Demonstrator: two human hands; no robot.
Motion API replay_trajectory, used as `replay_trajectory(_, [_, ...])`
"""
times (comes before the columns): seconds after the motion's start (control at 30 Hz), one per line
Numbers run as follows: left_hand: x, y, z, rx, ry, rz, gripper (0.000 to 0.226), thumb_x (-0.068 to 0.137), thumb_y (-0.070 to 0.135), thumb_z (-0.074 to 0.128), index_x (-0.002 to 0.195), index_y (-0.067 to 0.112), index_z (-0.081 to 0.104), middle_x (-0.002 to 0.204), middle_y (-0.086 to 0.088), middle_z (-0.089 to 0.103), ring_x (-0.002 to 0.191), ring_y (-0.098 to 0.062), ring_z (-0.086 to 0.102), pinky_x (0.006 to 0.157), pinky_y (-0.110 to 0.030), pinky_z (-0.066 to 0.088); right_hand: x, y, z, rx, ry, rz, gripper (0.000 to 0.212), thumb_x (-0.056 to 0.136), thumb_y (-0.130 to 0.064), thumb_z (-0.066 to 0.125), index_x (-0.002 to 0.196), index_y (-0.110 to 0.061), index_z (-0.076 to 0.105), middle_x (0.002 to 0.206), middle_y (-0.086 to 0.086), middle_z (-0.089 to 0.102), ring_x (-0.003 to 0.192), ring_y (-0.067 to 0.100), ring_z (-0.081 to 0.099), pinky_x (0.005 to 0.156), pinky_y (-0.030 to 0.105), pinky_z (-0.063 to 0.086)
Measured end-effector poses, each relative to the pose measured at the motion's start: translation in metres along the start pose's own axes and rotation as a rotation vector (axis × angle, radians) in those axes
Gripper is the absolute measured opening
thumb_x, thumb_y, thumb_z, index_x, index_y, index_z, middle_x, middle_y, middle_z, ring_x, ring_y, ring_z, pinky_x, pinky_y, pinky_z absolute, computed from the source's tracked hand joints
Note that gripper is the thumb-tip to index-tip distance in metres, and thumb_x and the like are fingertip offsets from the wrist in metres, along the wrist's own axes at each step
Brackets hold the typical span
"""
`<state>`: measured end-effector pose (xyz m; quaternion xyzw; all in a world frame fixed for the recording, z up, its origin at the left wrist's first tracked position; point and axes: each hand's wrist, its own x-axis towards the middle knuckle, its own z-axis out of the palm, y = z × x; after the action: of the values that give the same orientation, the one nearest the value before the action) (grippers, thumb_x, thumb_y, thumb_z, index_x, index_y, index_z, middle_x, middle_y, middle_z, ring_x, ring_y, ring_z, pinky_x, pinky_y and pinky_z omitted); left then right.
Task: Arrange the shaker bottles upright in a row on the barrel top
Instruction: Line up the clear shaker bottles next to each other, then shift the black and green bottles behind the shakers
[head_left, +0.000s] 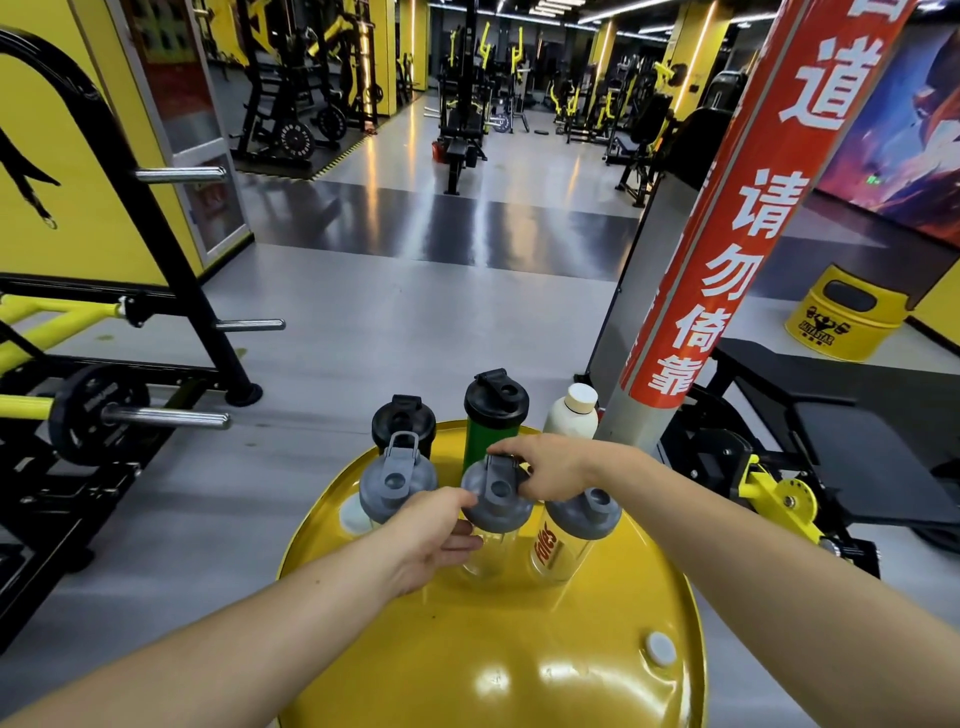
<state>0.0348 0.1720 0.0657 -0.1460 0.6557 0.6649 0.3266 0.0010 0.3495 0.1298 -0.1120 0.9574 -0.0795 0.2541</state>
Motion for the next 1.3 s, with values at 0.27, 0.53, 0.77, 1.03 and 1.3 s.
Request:
replay_trajectory(0.27, [-0.02, 0.022, -0.021, 0.339, -0.044, 0.098, 0.033, 0.096, 0.023, 0.058, 0.124, 0.007, 0.054, 0.113, -0.017, 0.068, 0.098, -0.028, 0.072, 0.09, -0.04, 0.058, -0.003, -0.011, -0.01, 0.052, 0.115, -0.011, 0.073, 0.088, 0.002, 0.049, 0.156, -0.02, 0.033, 0.162, 0.003, 0.036, 0.147, 0.025, 0.035, 0.115, 0.036, 0.036])
replay_trajectory(0.53, [-0.026, 0.065, -0.07, 0.412, 0.048, 0.315, 0.014, 0.095, 0.014, 0.058, 0.095, 0.003, 0.067, 0.082, -0.015, 0.072, 0.061, -0.024, 0.066, 0.052, -0.028, 0.052, 0.016, -0.038, -0.009, 0.189, 0.244, 0.022, 0.063, 0.09, 0.003, 0.044, 0.15, -0.015, 0.043, 0.148, 0.007, 0.054, 0.137, 0.024, 0.049, 0.11, 0.032, 0.042])
replay_trajectory(0.77, [0.015, 0.088, -0.117, 0.31, 0.181, 0.333, 0.014, 0.093, 0.01, 0.056, 0.097, 0.0, 0.065, 0.077, -0.013, 0.068, 0.062, -0.022, 0.062, 0.06, -0.032, 0.051, 0.049, -0.061, -0.011, 0.312, 0.215, 0.102, 0.061, 0.091, 0.002, 0.041, 0.151, -0.012, 0.04, 0.15, 0.009, 0.051, 0.136, 0.027, 0.049, 0.108, 0.037, 0.045])
replay_trajectory(1.03, [0.059, 0.083, -0.133, 0.237, 0.163, 0.281, 0.006, 0.092, 0.013, 0.058, 0.091, 0.008, 0.062, 0.078, -0.01, 0.067, 0.065, -0.022, 0.061, 0.06, -0.031, 0.051, 0.081, -0.078, -0.005, 0.399, 0.211, 0.186, 0.059, 0.094, -0.003, 0.038, 0.153, -0.008, 0.036, 0.154, 0.014, 0.047, 0.142, 0.03, 0.042, 0.112, 0.034, 0.038])
replay_trajectory(1.3, [0.103, 0.077, -0.137, 0.176, 0.191, 0.215, 0.014, 0.094, 0.029, 0.051, 0.089, 0.018, 0.057, 0.092, -0.008, 0.055, 0.083, -0.025, 0.05, 0.072, -0.031, 0.043, 0.129, -0.081, 0.01, 0.597, 0.239, 0.294, 0.023, 0.093, -0.007, 0.041, 0.107, 0.0, 0.058, 0.11, 0.019, 0.06, 0.097, 0.034, 0.055, 0.073, 0.038, 0.045])
